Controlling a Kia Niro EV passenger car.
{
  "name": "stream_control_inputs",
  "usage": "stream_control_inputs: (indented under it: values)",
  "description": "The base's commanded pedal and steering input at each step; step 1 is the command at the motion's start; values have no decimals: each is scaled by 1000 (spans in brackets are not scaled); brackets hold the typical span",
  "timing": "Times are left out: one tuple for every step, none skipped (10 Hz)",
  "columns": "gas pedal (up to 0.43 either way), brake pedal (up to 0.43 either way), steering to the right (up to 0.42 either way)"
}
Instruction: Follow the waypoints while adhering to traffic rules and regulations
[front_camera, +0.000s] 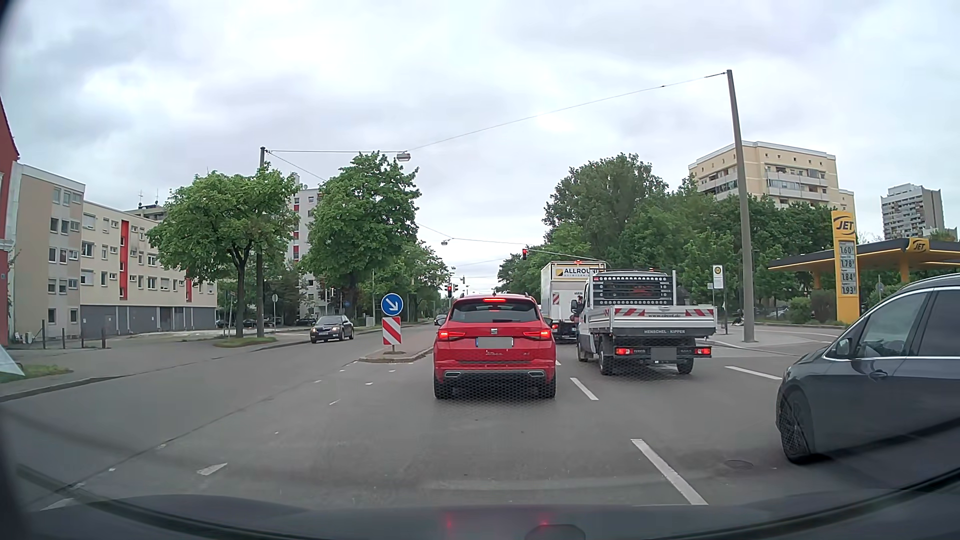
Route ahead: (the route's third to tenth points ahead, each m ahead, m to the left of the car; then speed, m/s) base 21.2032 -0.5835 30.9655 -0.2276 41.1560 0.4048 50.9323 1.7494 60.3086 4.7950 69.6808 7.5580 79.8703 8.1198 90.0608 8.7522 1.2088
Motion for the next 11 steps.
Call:
stream_control_inputs:
  values:
    - [0,0,3]
    - [0,18,3]
    - [0,98,3]
    - [0,134,3]
    - [0,140,3]
    - [0,146,3]
    - [0,152,3]
    - [0,159,3]
    - [0,171,3]
    - [0,171,3]
    - [0,177,3]
